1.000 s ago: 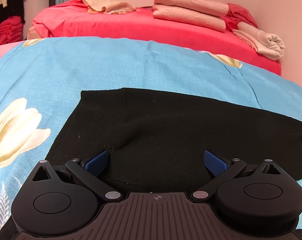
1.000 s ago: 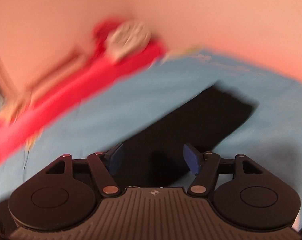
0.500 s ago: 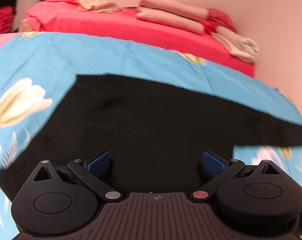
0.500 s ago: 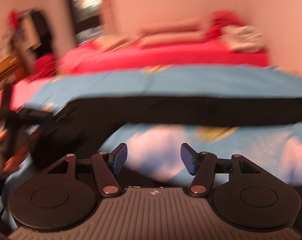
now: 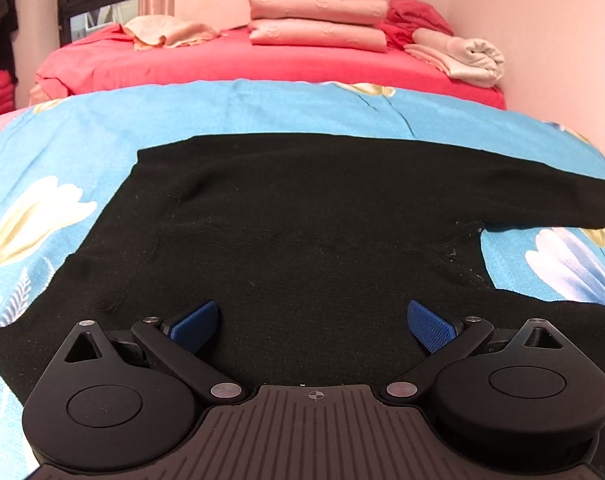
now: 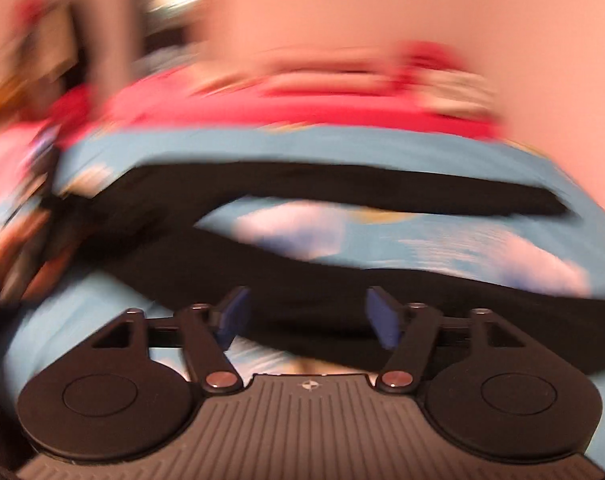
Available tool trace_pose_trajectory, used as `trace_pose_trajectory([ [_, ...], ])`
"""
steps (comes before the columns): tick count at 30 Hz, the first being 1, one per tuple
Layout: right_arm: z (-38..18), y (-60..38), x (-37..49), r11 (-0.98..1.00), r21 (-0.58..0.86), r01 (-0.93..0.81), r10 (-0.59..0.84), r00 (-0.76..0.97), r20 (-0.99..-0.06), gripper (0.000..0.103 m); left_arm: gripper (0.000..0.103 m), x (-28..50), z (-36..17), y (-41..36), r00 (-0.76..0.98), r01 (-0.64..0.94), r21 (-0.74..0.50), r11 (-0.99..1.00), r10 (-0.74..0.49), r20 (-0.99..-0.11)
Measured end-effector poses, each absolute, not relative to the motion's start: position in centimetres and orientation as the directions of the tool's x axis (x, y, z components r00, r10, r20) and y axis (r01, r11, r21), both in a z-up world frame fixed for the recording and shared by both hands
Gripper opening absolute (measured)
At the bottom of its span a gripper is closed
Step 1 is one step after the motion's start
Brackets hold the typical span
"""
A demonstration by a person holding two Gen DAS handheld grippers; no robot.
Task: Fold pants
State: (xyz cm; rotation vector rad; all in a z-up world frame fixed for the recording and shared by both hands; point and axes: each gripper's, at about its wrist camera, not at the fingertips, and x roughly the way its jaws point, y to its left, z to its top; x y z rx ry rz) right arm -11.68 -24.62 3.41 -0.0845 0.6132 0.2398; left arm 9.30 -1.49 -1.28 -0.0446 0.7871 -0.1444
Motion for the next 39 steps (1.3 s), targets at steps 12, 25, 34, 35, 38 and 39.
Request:
trace_pose_trajectory([
  [12, 0.1, -24.0, -5.7, 0.965, 0.242, -0.102, 0.235, 0.746, -0.623, 0.037, 0.103, 9.1, -1.4, -1.2, 0.701, 0.116, -0.103, 0.988, -0.155, -0.696],
  [25, 1.3, -29.5, -11.0, 0.983, 0.186, 0.009, 0.110, 0.778, -0.619, 0.039, 0.103, 9.0, -1.4, -1.4, 0.703, 0.112, -0.094, 0.989, -0.145, -0.696],
  [34, -1.1, -34.9, -8.9, 0.964, 0.134, 0.231, -0.096, 0.767, -0.634, 0.033, 0.103, 9.0, -1.4, -1.4, 0.703, 0.112, -0.094, 0.989, -0.146, -0.696],
  [35, -1.2, -35.1, -9.0, 0.963, 0.113, 0.243, -0.121, 0.773, -0.623, 0.033, 0.103, 9.0, -1.4, -1.4, 0.703, 0.112, -0.093, 0.989, -0.145, -0.696],
  [38, -0.9, -36.5, -9.8, 0.919, 0.067, 0.387, -0.269, 0.745, -0.611, 0.034, 0.103, 9.0, -1.4, -1.4, 0.703, 0.112, -0.090, 0.990, -0.143, -0.697],
  [39, -0.7, -37.0, -10.2, 0.902, 0.055, 0.428, -0.310, 0.731, -0.608, 0.034, 0.103, 9.0, -1.4, -1.4, 0.703, 0.111, -0.089, 0.990, -0.142, -0.697],
])
